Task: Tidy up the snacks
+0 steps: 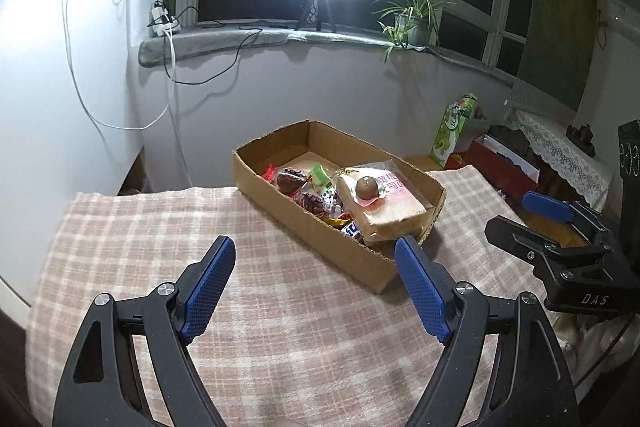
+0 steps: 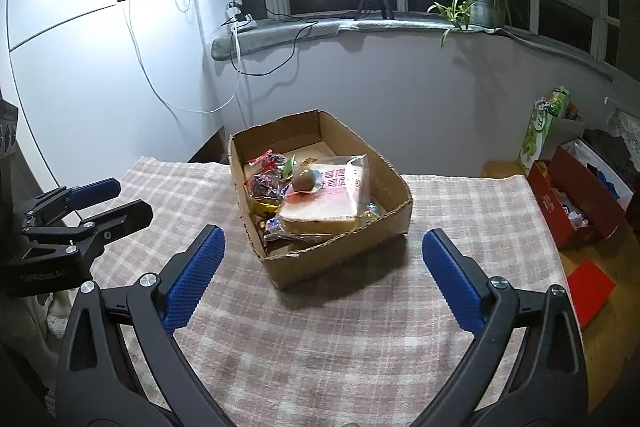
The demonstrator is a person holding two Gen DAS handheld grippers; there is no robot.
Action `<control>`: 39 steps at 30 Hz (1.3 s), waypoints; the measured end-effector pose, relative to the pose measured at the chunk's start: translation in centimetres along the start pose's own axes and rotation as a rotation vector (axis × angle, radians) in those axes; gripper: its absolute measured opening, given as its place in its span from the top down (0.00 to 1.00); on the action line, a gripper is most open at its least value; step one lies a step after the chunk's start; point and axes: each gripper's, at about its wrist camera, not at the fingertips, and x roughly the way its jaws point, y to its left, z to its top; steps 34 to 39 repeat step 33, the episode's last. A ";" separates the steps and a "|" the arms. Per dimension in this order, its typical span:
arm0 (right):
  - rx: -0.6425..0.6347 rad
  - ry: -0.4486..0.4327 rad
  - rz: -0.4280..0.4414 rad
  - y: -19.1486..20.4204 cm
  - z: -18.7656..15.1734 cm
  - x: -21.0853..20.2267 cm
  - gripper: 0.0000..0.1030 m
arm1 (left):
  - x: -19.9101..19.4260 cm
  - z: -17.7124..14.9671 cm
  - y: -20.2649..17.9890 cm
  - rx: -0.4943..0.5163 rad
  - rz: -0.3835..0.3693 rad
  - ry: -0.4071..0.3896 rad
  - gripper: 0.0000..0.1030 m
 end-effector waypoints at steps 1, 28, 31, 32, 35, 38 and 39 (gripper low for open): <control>0.001 -0.001 0.000 0.0 0.0 -0.1 0.02 | 0.1 0.0 0.0 0.000 0.002 0.003 0.20; -0.002 0.018 -0.027 -0.2 -0.7 -0.2 0.02 | -0.6 -0.1 -0.3 0.000 0.017 0.003 0.20; 0.005 0.020 -0.028 -0.5 -0.8 -0.1 0.02 | -0.7 -0.2 -0.4 0.008 0.017 -0.005 0.20; 0.008 0.022 -0.028 -0.5 -0.9 -0.1 0.02 | -0.6 -0.3 -0.4 0.010 0.020 -0.004 0.20; 0.009 0.024 -0.029 -0.6 -0.9 0.0 0.02 | -0.5 -0.3 -0.4 0.010 0.022 0.000 0.20; 0.009 0.024 -0.029 -0.6 -0.9 0.0 0.02 | -0.5 -0.3 -0.4 0.010 0.022 0.000 0.20; 0.009 0.024 -0.029 -0.6 -0.9 0.0 0.02 | -0.5 -0.3 -0.4 0.010 0.022 0.000 0.20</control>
